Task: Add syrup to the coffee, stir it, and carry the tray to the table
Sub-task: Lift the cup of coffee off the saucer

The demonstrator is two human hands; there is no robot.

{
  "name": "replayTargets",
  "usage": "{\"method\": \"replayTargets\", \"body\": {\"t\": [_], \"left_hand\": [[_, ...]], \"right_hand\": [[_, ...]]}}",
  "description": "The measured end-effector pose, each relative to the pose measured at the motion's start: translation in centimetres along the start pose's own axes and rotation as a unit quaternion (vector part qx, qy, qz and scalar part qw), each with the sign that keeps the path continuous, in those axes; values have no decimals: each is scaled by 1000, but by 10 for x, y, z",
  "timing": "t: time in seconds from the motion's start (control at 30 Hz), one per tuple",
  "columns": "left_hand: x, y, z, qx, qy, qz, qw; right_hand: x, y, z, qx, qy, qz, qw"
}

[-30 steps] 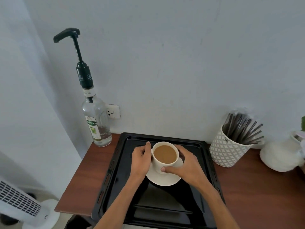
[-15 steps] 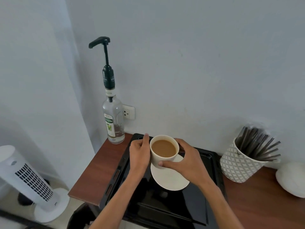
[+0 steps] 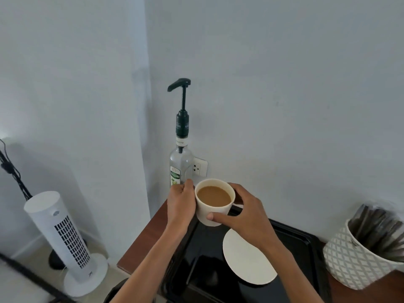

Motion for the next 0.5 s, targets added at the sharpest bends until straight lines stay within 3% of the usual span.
{"method": "replayTargets", "body": {"t": [0.17,0.37,0.5], "left_hand": [[20,16,-13,7,14,-23,1000],[49,37,-33,7,0,-29,1000],[67,50,-47,2,-26,-36,999]], "right_hand": [[-13,21,12,15,-5,30,999],[5,49,18,-31,-74,132,988],[22,77,38,-18,-106,91,990]]}}
Point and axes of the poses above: each hand's wrist, its own y-axis towards the middle knuckle, its own x-axis out of the back of the hand, z = x × y, the point moved 1 cm from there along y, towards the middle knuckle, and after that the axes turned 2 degrees about x, right-handed, at the moved point
